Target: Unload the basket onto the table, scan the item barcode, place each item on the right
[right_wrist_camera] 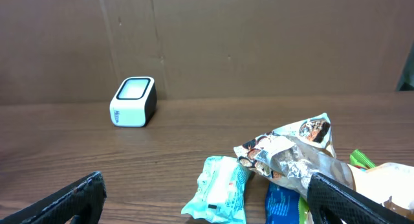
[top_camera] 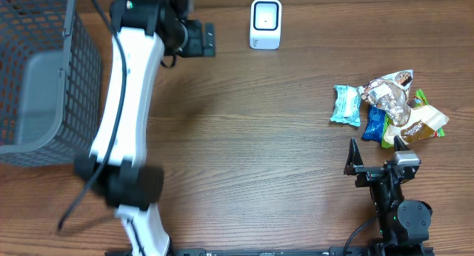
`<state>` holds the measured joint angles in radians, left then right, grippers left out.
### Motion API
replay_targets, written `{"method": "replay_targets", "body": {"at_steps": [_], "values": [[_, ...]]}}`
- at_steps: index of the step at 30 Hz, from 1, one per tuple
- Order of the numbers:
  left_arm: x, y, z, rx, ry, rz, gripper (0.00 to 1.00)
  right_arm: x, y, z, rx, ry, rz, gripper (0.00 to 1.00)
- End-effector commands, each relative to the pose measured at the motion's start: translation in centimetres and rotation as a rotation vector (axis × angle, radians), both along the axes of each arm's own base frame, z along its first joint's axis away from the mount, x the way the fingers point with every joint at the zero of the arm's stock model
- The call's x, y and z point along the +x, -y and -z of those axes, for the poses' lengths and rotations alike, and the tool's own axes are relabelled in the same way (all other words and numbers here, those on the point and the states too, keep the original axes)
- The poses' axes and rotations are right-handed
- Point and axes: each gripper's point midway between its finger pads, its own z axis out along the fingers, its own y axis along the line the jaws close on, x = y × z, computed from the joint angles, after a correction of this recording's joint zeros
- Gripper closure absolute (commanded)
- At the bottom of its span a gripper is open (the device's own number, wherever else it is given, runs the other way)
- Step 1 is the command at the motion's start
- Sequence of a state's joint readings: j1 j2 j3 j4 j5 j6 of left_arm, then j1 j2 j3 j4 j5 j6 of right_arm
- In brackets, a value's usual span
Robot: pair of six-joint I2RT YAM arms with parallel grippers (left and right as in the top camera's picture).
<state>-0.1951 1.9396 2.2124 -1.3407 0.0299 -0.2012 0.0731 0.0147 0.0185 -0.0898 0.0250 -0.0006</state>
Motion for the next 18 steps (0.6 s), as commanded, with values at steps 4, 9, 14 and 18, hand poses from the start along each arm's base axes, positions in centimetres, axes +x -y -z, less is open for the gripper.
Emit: {"method": "replay_targets", "body": {"at_steps": [4,9,14,18], "values": [[-3.8,-2.7,-6.8,0.123,0.345,0.059,0.0,0.0,-0.2,0.0,-0.006,0.01,-0.01,0.0],[-6.4,-2.8,-7.8,0.092,0.556,0.239,0.0,0.0,-0.2,0.0,-0.006,0.01,-0.01,0.0],[-9.9,-4.8,-6.6,0.097,0.712,0.237,0.0,0.0,-0.2,0.0,-0.006,0.01,-0.01,0.0],[-13.1,-5.2,-4.8,0.172,0.831,0.265,0.0,0.0,-0.2,0.0,-0.006,0.01,-0.01,0.0]]}}
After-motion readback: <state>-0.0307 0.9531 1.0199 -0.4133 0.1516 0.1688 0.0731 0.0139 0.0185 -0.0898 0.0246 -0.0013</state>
